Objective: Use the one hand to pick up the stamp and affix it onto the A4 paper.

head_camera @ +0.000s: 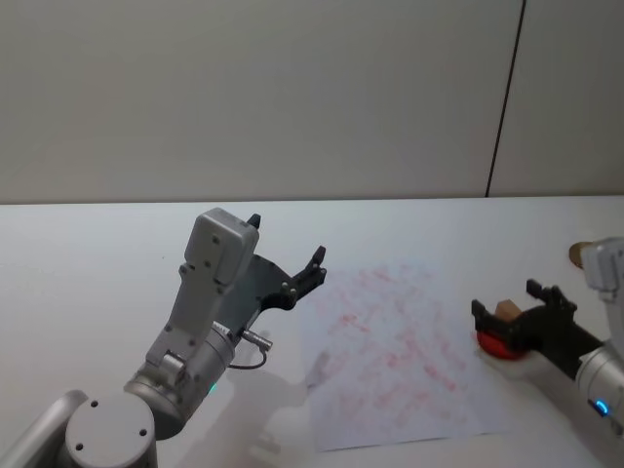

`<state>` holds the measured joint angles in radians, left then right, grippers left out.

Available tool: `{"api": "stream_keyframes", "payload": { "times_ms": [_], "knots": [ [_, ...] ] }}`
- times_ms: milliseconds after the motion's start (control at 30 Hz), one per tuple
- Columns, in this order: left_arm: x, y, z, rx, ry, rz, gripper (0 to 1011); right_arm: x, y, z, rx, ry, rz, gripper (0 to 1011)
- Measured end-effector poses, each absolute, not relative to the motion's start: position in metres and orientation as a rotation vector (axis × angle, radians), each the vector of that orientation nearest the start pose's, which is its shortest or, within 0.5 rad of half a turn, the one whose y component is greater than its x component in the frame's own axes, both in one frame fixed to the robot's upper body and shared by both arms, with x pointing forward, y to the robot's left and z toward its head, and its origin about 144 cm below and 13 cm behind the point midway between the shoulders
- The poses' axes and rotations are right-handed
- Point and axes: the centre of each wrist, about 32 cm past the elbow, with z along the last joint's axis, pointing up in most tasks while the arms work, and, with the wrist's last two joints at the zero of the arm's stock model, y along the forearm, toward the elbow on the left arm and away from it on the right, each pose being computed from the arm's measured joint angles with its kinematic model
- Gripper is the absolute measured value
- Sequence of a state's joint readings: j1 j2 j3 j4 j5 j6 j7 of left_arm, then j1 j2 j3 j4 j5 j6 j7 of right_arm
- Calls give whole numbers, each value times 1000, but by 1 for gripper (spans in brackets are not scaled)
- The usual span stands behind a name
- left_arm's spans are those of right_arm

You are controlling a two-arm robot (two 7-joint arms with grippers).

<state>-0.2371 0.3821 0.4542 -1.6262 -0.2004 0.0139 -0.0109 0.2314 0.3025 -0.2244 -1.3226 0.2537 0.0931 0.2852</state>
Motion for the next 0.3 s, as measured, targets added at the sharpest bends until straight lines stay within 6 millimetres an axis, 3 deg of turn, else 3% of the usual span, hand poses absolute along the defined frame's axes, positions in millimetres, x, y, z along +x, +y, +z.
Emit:
{"api": "stream_keyframes", "payload": {
  "times_ms": [300],
  "knots": [
    [492, 198, 1204, 61, -268, 1124, 993, 516, -268, 1163, -115, -12, -1181, 1001]
  ]
}}
